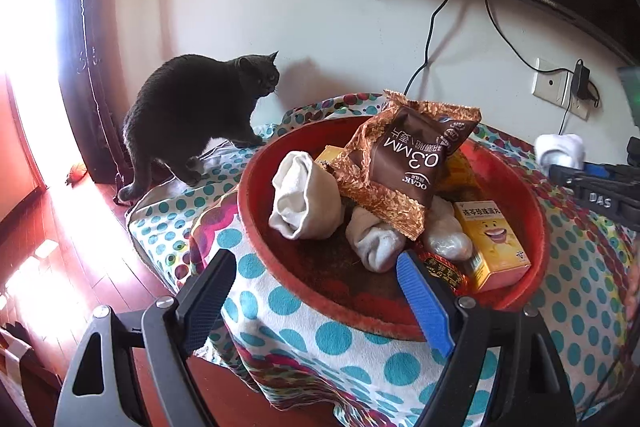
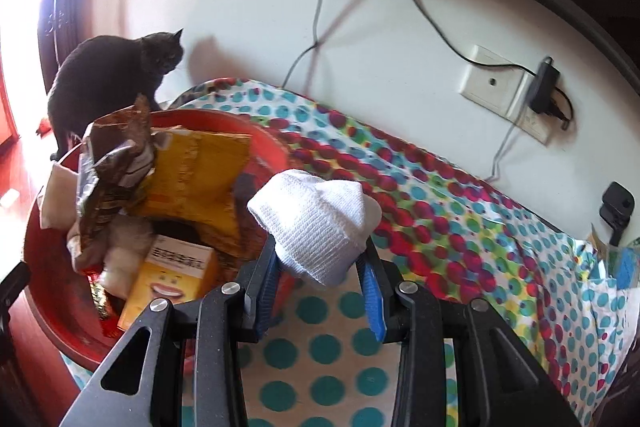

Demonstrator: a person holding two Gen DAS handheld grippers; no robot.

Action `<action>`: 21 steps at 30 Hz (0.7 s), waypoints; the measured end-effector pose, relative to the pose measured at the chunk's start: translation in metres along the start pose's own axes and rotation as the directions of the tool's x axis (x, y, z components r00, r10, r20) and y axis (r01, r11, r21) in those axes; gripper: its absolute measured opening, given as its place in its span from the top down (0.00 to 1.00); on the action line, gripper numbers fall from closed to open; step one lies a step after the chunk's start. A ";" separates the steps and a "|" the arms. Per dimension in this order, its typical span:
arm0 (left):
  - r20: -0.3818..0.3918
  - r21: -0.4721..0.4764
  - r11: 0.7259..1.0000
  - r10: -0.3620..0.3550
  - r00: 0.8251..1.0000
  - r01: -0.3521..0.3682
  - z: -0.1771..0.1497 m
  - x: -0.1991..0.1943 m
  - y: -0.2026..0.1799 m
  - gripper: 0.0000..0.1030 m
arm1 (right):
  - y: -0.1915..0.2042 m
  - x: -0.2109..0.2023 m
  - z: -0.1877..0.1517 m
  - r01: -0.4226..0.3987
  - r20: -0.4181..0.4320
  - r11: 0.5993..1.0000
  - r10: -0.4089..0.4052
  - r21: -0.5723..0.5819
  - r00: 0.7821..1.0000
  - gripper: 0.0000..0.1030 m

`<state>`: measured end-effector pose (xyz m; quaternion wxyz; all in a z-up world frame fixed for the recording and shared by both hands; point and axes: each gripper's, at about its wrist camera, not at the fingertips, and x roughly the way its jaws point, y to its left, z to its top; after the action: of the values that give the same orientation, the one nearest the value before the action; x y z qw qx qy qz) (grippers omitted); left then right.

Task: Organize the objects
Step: 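Lower the white sock into the tray and open the right gripper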

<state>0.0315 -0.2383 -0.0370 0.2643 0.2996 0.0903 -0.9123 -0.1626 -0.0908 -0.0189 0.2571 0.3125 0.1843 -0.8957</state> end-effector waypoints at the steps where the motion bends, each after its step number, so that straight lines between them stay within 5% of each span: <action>1: 0.002 0.000 1.000 0.005 1.000 -0.005 -0.001 -0.001 0.002 0.18 | 0.011 0.002 0.003 -0.009 -0.003 1.000 0.009 -0.013 1.000 0.66; 9: 0.002 -0.005 1.000 0.009 1.000 -0.009 -0.003 0.002 0.009 0.18 | 0.057 0.024 0.004 -0.037 -0.047 0.999 0.036 -0.034 0.998 0.66; 21: -0.018 0.007 1.000 0.008 1.000 -0.007 -0.006 0.009 0.007 0.18 | 0.053 0.062 0.006 0.014 -0.133 0.997 -0.004 0.074 0.991 0.66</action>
<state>0.0327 -0.2464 -0.0474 0.2658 0.3091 0.0883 -0.9088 -0.1762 -0.1576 -0.0639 0.2284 0.3801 0.1686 -0.8803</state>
